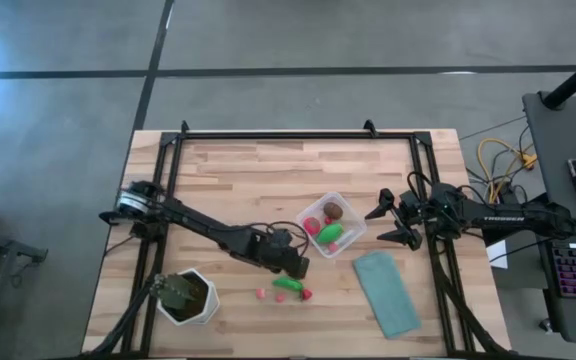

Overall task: Pick and placing Produce into tupperware
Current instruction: Put the red cherry into the transparent bin

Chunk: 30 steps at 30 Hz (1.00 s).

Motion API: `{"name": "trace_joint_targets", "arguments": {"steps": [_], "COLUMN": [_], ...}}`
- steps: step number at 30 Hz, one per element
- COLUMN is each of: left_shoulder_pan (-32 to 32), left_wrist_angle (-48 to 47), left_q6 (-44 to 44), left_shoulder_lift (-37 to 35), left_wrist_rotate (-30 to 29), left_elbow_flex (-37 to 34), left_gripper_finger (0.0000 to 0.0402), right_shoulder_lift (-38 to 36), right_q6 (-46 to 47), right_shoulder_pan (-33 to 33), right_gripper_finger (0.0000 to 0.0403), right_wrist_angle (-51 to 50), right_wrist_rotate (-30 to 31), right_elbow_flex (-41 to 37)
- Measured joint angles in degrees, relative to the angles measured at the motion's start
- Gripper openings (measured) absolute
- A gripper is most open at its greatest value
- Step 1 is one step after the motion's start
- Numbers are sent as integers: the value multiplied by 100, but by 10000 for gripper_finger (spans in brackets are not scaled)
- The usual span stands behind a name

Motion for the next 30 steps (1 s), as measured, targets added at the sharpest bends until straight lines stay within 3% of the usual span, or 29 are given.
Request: {"name": "trace_joint_targets", "arguments": {"steps": [8,19,26,30], "left_shoulder_pan": [6,15,-33,-39], "left_wrist_angle": [289,152,-1525,-1958], "left_q6": [-144,-144,4,23], "left_shoulder_lift": [604,464,131,41], "left_wrist_rotate": [184,6,-10,-144], "left_elbow_flex": [202,397,669,707], "left_gripper_finger": [231,231,231,231], "right_shoulder_lift": [-5,1,-2,-1], "right_q6": [0,0,0,0], "right_shoulder_pan": [1,1,0,1], "right_gripper_finger": [325,325,325,325], "right_wrist_angle": [-7,-7,-1,-3], "right_wrist_rotate": [1,-1,0,0], "right_elbow_flex": [0,-2,-2,-2]}}
